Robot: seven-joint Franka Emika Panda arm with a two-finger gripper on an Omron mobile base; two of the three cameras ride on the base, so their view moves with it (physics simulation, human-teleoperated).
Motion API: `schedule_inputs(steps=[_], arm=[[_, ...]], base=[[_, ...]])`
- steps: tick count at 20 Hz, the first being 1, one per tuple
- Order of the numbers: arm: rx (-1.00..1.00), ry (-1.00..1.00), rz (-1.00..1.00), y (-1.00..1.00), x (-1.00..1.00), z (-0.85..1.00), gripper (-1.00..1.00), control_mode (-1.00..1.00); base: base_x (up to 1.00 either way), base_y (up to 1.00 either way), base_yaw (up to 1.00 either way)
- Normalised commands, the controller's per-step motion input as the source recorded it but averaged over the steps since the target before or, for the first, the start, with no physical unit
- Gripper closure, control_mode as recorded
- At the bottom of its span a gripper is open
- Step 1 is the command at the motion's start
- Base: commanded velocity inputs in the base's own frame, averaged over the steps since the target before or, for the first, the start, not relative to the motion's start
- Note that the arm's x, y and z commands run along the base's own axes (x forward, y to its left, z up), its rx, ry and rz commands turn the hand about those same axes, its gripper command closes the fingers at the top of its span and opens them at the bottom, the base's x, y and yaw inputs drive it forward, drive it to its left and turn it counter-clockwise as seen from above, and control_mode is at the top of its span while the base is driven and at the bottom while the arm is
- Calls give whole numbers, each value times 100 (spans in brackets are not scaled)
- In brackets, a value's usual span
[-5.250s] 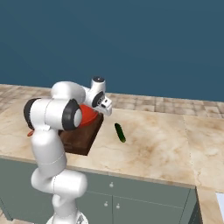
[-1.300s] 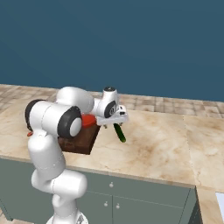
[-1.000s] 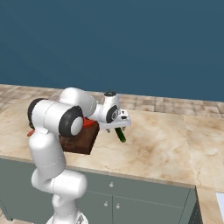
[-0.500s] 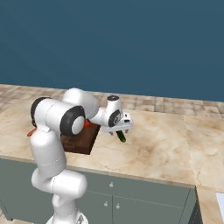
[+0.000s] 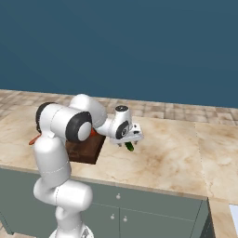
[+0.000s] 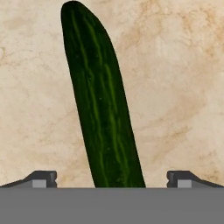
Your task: Place the two vegetables and bowl onto the tray for setting up a vegetable dip station.
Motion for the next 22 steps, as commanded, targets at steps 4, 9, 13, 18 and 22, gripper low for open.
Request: schedule_inputs(steps=[4,9,13,18,22], arm=[[0,0,0,1,0,-16,100,-100],[0,0,0,0,0,-12,100,-100],[0,0,0,0,0,-11,100,-100],[0,-1,-1,2,-13,2,100,-100],[-1,-4,0,4,-45,21,100,-100]], base=[[0,0,0],[0,0,0],[0,0,0],[0,0,0],[0,0,0]])
